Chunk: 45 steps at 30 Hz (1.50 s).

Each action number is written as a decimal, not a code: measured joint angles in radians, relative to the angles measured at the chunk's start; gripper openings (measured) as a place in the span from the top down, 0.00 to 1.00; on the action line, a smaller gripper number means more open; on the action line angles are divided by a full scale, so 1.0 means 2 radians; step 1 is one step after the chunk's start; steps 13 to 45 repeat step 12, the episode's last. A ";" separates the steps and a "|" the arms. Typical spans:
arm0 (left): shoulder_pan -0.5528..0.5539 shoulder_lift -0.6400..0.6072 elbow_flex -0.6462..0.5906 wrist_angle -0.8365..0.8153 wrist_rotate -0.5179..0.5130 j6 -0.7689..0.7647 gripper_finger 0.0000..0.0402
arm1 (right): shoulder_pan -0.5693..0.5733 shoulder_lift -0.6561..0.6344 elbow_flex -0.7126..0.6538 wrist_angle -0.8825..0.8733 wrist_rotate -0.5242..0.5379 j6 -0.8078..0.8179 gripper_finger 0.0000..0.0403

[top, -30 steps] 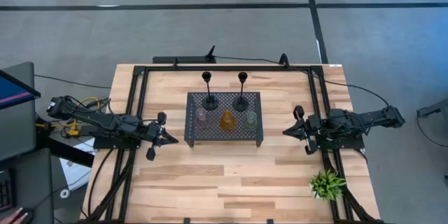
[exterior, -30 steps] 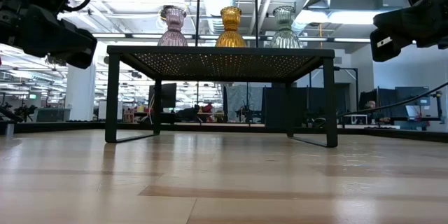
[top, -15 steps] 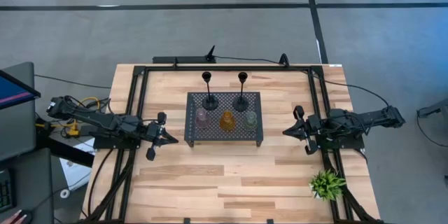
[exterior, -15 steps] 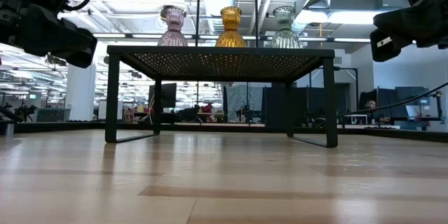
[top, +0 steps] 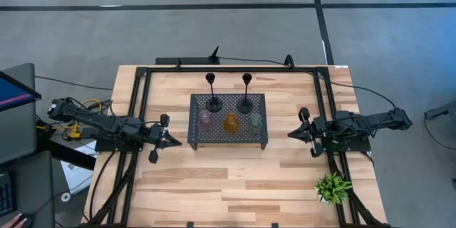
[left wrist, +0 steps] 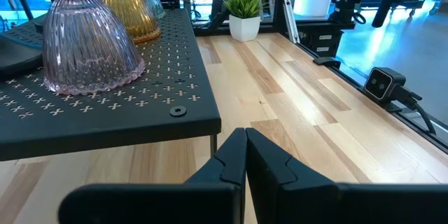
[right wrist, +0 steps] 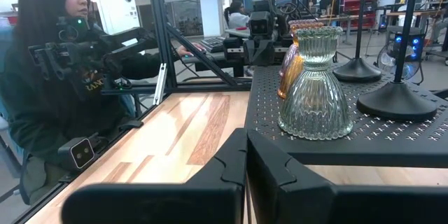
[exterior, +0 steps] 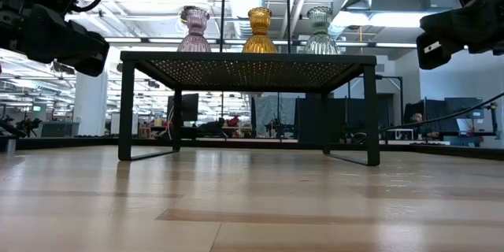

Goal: Pick & Place candle stick holders
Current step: Return to Home Position

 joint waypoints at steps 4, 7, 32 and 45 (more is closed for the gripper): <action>0.000 0.000 0.000 0.000 0.000 0.000 0.98 | 0.000 0.000 0.000 0.000 0.000 0.000 1.00; 0.000 0.000 0.000 0.000 0.000 0.000 0.98 | 0.000 0.000 0.000 0.000 0.000 0.000 1.00; 0.000 0.000 0.000 0.000 0.000 0.000 0.98 | 0.000 0.000 0.000 0.000 0.000 0.000 1.00; 0.000 0.000 0.000 0.000 0.000 0.000 0.98 | 0.000 0.000 0.000 0.000 0.000 0.000 1.00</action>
